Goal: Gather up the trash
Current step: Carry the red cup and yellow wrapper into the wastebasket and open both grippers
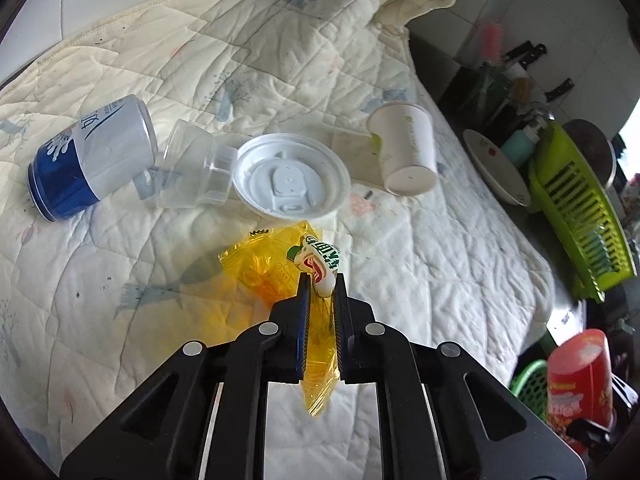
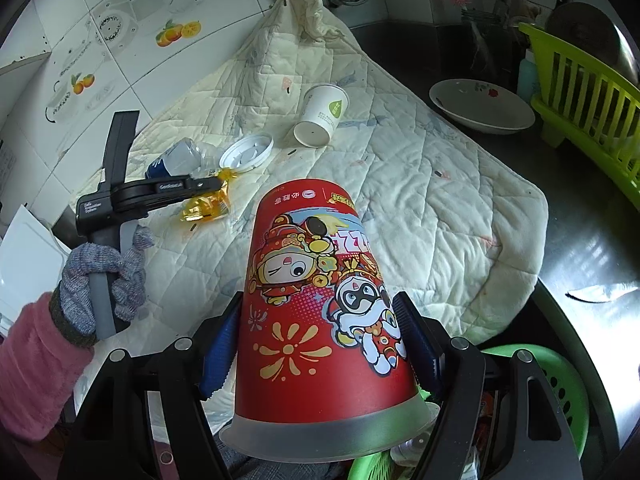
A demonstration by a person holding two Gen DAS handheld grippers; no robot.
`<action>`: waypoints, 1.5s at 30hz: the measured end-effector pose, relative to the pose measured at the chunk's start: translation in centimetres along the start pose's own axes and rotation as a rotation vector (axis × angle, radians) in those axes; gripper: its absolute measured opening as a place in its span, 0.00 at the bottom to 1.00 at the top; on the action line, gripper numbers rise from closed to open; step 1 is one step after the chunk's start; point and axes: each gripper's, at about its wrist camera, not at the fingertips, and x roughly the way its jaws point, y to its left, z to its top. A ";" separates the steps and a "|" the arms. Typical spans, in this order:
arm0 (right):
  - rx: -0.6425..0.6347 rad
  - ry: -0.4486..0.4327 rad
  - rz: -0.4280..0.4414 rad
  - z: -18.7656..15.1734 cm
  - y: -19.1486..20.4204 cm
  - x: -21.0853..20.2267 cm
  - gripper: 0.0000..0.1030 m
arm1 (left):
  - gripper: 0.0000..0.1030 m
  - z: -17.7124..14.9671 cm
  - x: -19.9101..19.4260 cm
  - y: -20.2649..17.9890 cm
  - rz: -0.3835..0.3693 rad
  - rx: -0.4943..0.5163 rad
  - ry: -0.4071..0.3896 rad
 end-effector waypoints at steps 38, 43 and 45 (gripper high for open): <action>0.294 -0.027 -0.381 -15.8 -14.3 -9.9 0.74 | 0.08 -15.5 -6.2 -25.9 -0.453 0.512 0.099; 0.297 -0.077 -0.377 -16.4 -13.9 -11.8 0.79 | 0.08 -17.2 -4.5 -28.6 -0.465 0.552 0.145; 0.309 -0.102 -0.371 -16.6 -13.9 -12.7 0.82 | 0.08 -17.7 -4.0 -29.4 -0.471 0.563 0.162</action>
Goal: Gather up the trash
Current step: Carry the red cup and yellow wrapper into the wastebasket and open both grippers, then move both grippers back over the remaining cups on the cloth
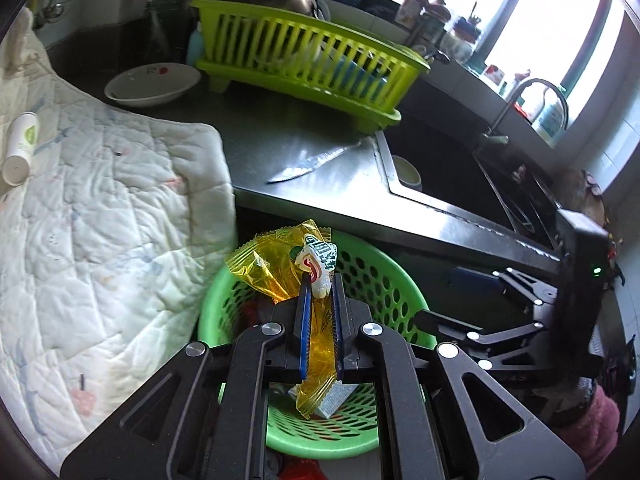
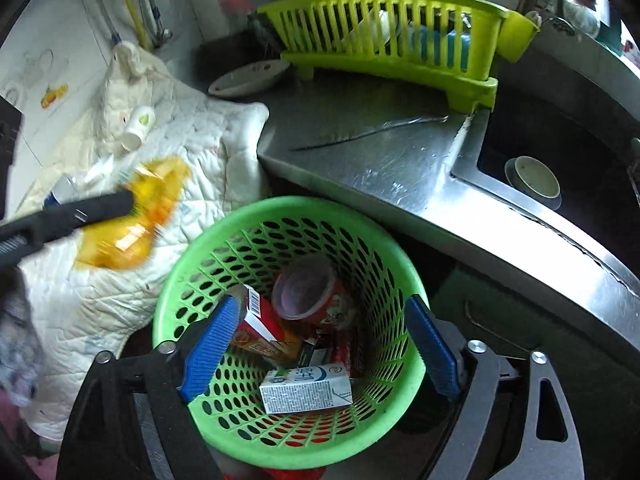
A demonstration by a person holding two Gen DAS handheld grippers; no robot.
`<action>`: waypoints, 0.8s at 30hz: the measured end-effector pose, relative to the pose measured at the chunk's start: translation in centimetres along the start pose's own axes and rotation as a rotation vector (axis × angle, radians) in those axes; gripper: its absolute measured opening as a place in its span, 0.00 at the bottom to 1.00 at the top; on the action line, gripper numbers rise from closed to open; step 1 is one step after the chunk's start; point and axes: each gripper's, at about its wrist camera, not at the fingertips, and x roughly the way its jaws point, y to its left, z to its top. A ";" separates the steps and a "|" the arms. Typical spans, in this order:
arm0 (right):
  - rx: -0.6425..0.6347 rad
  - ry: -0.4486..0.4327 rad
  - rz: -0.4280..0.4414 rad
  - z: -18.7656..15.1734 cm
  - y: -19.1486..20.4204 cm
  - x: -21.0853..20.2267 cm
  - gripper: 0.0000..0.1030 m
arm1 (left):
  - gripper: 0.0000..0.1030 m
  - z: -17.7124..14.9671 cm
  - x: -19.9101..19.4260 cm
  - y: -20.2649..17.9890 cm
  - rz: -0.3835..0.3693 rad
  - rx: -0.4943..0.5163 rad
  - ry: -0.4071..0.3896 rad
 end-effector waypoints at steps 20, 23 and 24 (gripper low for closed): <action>0.061 -0.120 -0.041 -0.6 -2.4 -4.0 0.89 | 0.48 -2.0 3.4 -3.7 -0.094 0.086 0.095; 0.053 -0.134 -0.043 -0.4 -1.9 -4.4 0.90 | 0.49 -2.0 2.4 -3.0 -0.077 0.087 0.079; 0.050 -0.138 -0.042 -0.3 -1.6 -4.4 0.90 | 0.49 -2.0 2.1 -2.7 -0.073 0.088 0.074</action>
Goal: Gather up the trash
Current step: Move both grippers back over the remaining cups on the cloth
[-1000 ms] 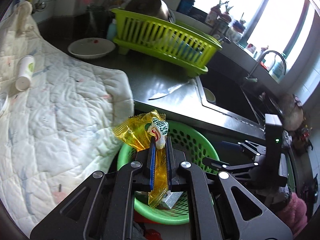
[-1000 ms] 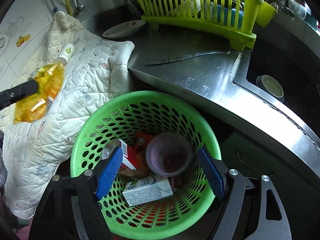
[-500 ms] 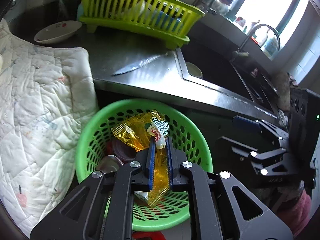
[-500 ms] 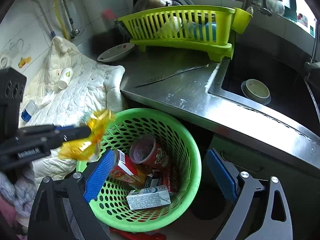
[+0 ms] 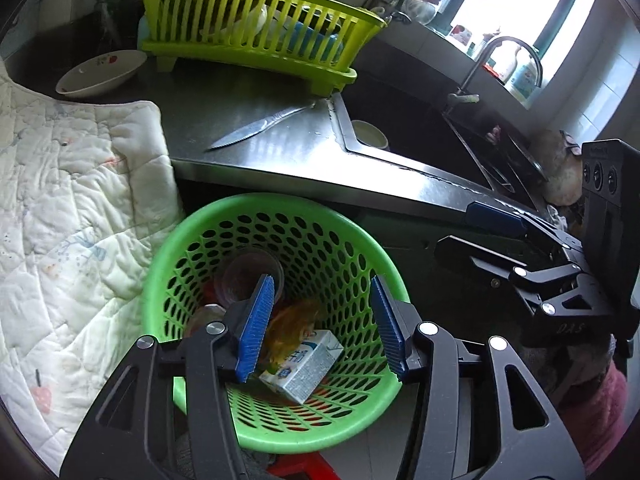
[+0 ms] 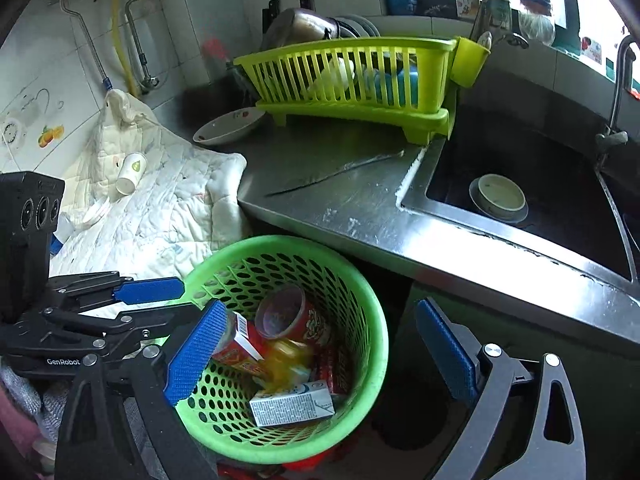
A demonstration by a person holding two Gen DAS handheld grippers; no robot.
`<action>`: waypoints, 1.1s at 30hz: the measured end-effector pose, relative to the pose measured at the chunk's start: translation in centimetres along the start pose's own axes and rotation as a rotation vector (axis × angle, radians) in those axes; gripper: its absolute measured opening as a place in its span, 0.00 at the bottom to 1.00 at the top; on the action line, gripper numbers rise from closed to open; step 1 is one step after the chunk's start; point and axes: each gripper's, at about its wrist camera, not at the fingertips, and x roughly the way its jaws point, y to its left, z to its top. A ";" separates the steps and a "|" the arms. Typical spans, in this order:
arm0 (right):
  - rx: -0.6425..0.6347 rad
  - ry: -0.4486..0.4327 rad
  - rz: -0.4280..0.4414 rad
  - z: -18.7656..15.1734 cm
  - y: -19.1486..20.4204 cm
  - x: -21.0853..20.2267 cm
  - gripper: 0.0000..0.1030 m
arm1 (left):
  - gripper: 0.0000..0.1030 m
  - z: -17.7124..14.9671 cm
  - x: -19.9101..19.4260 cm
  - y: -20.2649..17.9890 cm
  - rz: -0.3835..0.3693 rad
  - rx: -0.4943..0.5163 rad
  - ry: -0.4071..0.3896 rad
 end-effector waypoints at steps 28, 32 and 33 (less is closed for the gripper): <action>-0.163 0.040 0.190 7.4 16.6 7.5 0.91 | 0.49 -2.3 -13.9 18.4 0.320 -0.232 -0.166; -0.167 0.061 0.224 8.7 19.0 9.6 0.91 | 0.49 -2.5 -15.8 21.3 0.382 -0.260 -0.188; -0.169 0.066 0.234 9.0 19.6 10.0 0.91 | 0.49 -2.5 -16.4 22.2 0.402 -0.272 -0.196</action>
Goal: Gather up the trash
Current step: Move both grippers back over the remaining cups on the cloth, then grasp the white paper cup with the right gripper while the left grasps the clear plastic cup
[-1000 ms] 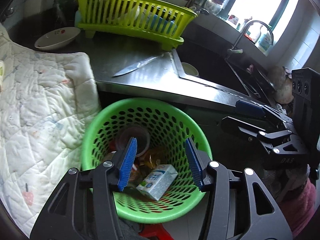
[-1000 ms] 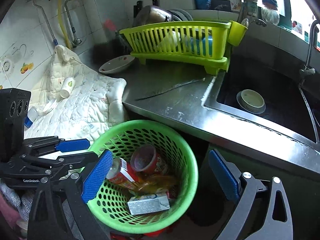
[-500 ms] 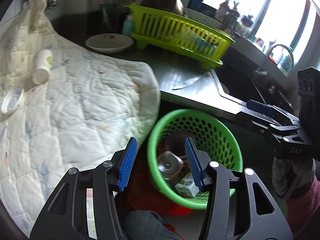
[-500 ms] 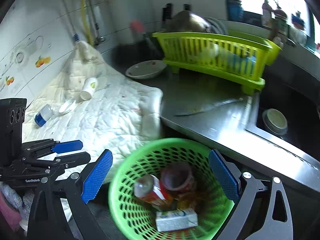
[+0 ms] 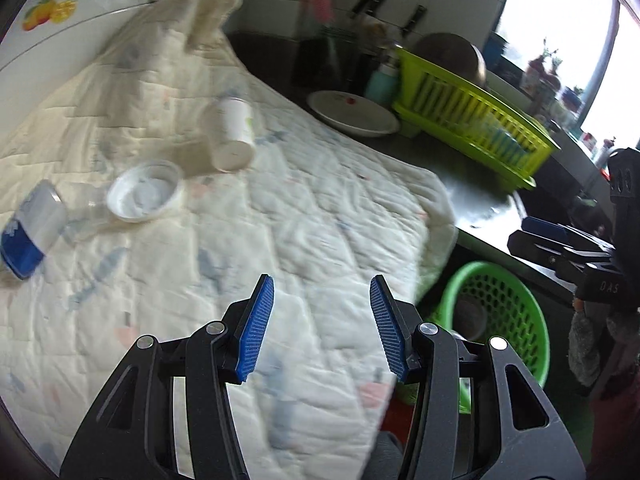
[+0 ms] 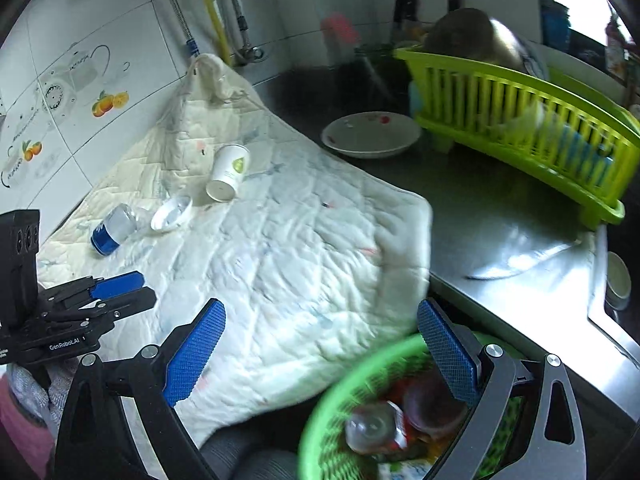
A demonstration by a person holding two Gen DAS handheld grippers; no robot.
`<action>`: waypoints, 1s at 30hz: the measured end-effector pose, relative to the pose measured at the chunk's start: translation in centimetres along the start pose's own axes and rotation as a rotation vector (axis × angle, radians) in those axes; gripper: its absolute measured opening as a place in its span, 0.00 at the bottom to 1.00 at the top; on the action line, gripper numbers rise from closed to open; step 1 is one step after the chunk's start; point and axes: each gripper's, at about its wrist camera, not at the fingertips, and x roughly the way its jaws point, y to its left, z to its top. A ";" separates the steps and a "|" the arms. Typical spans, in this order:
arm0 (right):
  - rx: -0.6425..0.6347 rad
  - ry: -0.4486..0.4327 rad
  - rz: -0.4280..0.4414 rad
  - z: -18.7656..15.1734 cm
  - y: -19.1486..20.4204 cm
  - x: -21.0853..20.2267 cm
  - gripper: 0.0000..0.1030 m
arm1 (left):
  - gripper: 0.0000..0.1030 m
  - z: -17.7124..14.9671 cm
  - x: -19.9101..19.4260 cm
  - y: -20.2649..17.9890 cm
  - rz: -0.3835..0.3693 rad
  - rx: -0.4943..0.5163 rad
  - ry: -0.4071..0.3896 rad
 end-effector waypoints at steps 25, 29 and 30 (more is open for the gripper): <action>-0.110 0.098 0.136 9.2 10.4 13.9 0.91 | 0.49 4.5 2.4 17.7 0.260 -0.217 -0.060; -0.116 0.120 0.140 10.5 11.5 16.5 0.91 | 0.51 4.6 3.5 17.7 0.251 -0.188 -0.040; -0.107 0.128 0.150 10.9 11.6 17.1 0.91 | 0.51 4.6 3.8 17.8 0.252 -0.189 -0.034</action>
